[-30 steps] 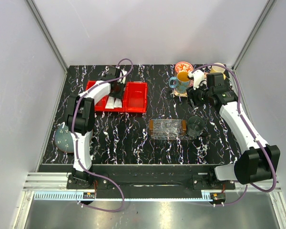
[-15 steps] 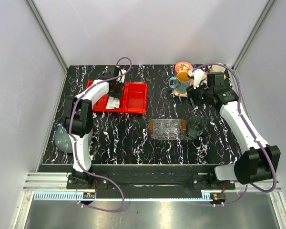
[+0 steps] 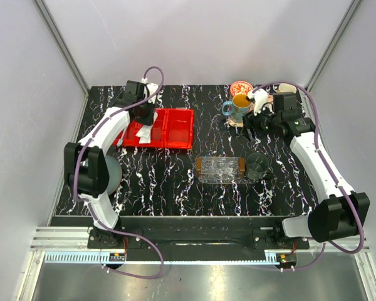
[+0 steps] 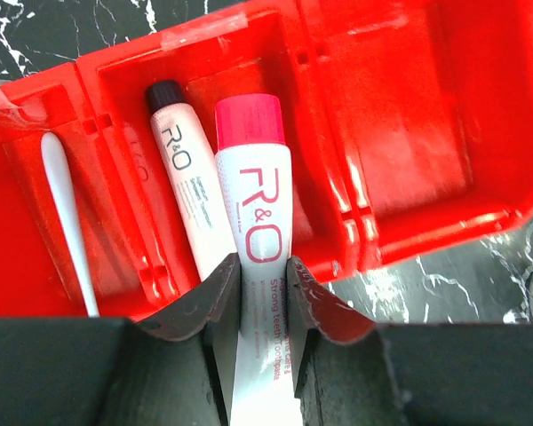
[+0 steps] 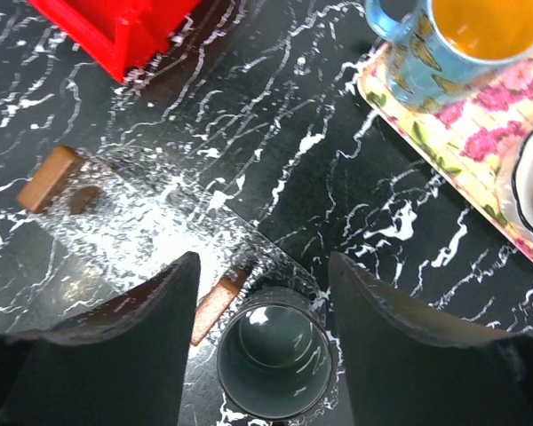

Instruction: Prepare toiletry sets of a toothbrush and toothpaste on the tray

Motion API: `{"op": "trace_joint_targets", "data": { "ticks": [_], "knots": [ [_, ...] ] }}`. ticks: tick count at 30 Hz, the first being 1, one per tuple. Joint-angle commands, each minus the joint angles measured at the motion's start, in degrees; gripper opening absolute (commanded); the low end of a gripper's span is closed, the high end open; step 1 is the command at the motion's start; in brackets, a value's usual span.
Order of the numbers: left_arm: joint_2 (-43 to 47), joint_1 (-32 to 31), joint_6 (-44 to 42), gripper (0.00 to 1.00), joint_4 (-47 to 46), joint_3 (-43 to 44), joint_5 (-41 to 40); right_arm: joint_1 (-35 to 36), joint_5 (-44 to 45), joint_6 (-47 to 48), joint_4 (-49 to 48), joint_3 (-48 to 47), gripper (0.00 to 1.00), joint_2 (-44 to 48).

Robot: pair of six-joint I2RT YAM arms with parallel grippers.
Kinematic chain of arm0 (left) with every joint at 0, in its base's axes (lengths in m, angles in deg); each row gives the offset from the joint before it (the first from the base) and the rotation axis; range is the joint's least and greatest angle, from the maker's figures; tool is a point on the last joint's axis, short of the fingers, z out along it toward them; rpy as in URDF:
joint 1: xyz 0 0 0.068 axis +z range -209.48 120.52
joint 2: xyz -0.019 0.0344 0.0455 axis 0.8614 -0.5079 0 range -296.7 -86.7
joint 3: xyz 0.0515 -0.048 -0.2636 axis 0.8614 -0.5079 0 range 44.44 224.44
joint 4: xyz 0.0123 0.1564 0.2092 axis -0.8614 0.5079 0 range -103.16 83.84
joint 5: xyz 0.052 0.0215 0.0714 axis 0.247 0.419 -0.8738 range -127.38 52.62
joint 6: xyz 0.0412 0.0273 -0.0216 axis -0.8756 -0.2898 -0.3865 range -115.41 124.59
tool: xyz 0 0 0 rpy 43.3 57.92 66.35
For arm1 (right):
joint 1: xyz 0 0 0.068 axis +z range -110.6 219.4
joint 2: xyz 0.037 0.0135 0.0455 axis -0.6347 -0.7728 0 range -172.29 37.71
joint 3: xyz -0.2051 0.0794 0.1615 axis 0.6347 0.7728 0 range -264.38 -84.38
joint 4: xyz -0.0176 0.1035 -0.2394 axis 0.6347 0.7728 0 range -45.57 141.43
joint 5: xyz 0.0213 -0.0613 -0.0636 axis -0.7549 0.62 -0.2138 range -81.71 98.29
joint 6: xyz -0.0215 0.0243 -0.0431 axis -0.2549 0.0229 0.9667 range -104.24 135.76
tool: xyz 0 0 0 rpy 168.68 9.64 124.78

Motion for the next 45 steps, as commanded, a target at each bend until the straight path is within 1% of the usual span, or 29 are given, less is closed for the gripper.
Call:
{"op": "trace_joint_targets", "data": {
  "ticks": [1, 3, 4, 6, 7, 8, 10, 13, 14, 19, 21, 28, 36, 40, 45],
  "knots": [
    [10.2, 0.2, -6.3, 0.0, -2.3, -2.8, 8.9, 0.0, -8.4, -0.3, 1.1, -4.8, 0.73, -0.1],
    [13.7, 0.1, -8.5, 0.0, -1.8, -3.9, 12.1, -0.1, -12.5, 0.1, 2.0, -6.4, 0.77, -0.6],
    [14.9, 0.1, -10.9, 0.0, -1.3, -4.3, 16.2, 0.0, -13.6, 0.1, 2.0, -6.9, 0.78, -1.1],
    [18.3, -0.2, -12.8, 0.0, -1.3, -6.1, 19.2, 0.0, -16.7, -1.2, 2.0, -8.8, 0.79, -2.0],
    [19.3, -0.4, -14.7, 0.0, -1.3, -6.7, 22.6, 0.0, -17.9, -1.8, 2.0, -9.5, 0.82, -3.0],
    [20.3, -0.7, -15.5, 0.0, -1.4, -7.2, 23.8, 0.1, -20.7, -2.9, 2.1, -10.9, 0.84, -3.5],
    [22.8, -1.4, -17.5, 0.0, -1.4, -8.7, 26.9, 0.7, -23.3, -4.1, 2.3, -12.4, 0.89, -5.4],
    [25.4, -4.0, -20.3, 0.0, -1.3, -10.0, 28.2, 2.4, -27.5, -5.9, 2.7, -15.3, 0.96, -7.7],
    [26.1, -5.6, -21.1, 0.0, -1.3, -10.3, 28.4, 2.7, -29.2, -6.5, 2.7, -16.7, 1.0, -8.4],
    [28.9, -11.8, -25.8, 0.0, -0.6, -11.5, 27.5, 5.7, -34.0, -8.5, 3.6, -21.1, 1.0, -12.7],
    [29.4, -13.6, -27.6, 0.0, 0.1, -11.3, 25.8, 6.5, -36.1, -8.9, 4.4, -21.9, 1.0, -13.7],
    [30.3, -19.7, -32.1, 0.0, 2.0, -11.4, 21.7, 11.2, -38.3, -7.1, 5.6, -21.7, 1.0, -16.8],
    [31.3, -23.2, -37.1, 0.0, 3.2, -12.3, 18.6, 14.6, -39.5, -4.5, 8.4, -22.6, 1.0, -19.6],
    [31.4, -24.6, -39.2, 0.0, 4.5, -12.3, 18.4, 15.6, -39.5, -3.3, 9.8, -23.4, 1.0, -20.8],
    [31.2, -26.2, -41.3, 0.0, 5.9, -12.1, 17.6, 17.0, -39.5, -2.2, 11.0, -23.9, 0.97, -22.5]
  ]
}}
